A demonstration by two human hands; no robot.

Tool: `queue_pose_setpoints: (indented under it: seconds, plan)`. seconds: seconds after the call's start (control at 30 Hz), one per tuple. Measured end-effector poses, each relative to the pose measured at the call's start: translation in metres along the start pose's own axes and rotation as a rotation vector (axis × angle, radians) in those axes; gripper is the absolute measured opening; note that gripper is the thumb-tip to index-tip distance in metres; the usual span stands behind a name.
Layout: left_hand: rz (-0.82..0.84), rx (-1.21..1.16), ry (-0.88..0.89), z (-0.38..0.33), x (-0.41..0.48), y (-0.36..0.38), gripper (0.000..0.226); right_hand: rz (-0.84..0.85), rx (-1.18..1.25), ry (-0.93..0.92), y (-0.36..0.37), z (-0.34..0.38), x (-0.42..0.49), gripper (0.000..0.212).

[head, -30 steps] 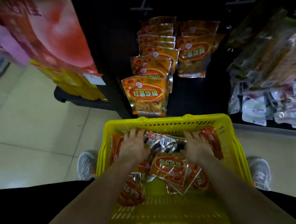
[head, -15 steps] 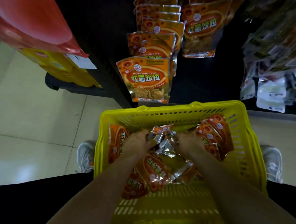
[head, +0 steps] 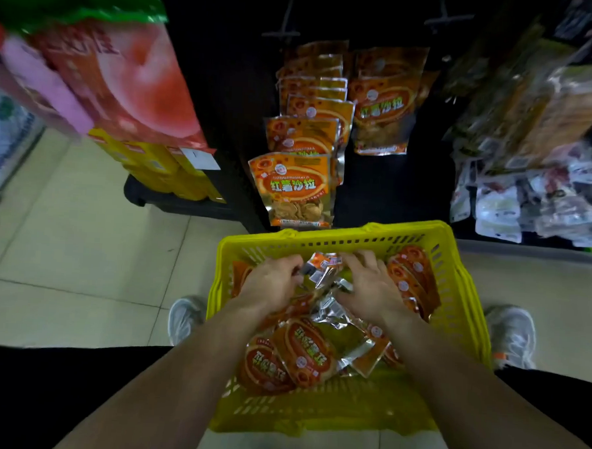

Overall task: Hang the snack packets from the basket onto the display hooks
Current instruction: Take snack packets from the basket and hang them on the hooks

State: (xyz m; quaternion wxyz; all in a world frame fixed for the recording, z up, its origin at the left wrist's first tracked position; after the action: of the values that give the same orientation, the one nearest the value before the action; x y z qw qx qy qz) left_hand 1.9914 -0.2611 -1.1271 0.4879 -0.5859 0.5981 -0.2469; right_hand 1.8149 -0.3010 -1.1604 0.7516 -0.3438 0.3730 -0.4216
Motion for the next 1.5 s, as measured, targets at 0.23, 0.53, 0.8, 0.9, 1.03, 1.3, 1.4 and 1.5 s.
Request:
queue_pose_setpoints:
  seconds: [0.23,0.53,0.8,0.9,1.03,1.3,1.4,1.5]
  plan:
    - [-0.033,-0.072,0.087,-0.041,-0.031,-0.059,0.014,0.002,-0.008,-0.115,-0.072,0.036,-0.022,0.039]
    - [-0.080,-0.166,-0.034,-0.014,-0.074,-0.085,0.016,-0.062,0.316,-0.083,-0.125,0.028,-0.055,0.020]
    - [-0.148,-0.316,-0.077,-0.015,-0.075,-0.107,0.009,-0.012,0.377,0.083,-0.122,0.004,-0.058,0.032]
    - [-0.133,-0.283,-0.022,-0.026,-0.070,-0.112,0.006,-0.076,0.308,0.114,-0.129,0.001,-0.055,0.051]
    - [-0.107,-0.143,0.069,-0.046,-0.061,-0.113,0.010,-0.115,0.179,0.007,-0.138,0.023,-0.057,0.079]
    - [-0.083,0.018,0.245,-0.085,-0.055,-0.109,0.009,0.001,-0.025,-0.238,-0.122,0.080,-0.063,0.036]
    - [-0.115,-0.025,0.206,-0.079,-0.055,-0.107,0.009,0.000,0.003,-0.183,-0.115,0.074,-0.061,0.018]
    - [-0.085,-0.084,0.114,-0.060,-0.053,-0.098,0.019,0.009,0.109,-0.140,-0.110,0.067,-0.061,0.021]
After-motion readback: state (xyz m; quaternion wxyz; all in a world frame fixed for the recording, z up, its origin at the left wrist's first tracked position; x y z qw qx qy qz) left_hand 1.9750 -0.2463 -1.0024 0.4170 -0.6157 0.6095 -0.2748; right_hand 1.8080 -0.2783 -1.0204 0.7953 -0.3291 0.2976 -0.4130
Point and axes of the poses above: each hand's wrist, its own x-axis towards the middle knuckle, its own y-axis out of the palm, z = x × y, the point moved 9 cm from there along x, towards the middle knuckle, and after that the axes turned 9 degrees about -z, right-handed, at the moved point
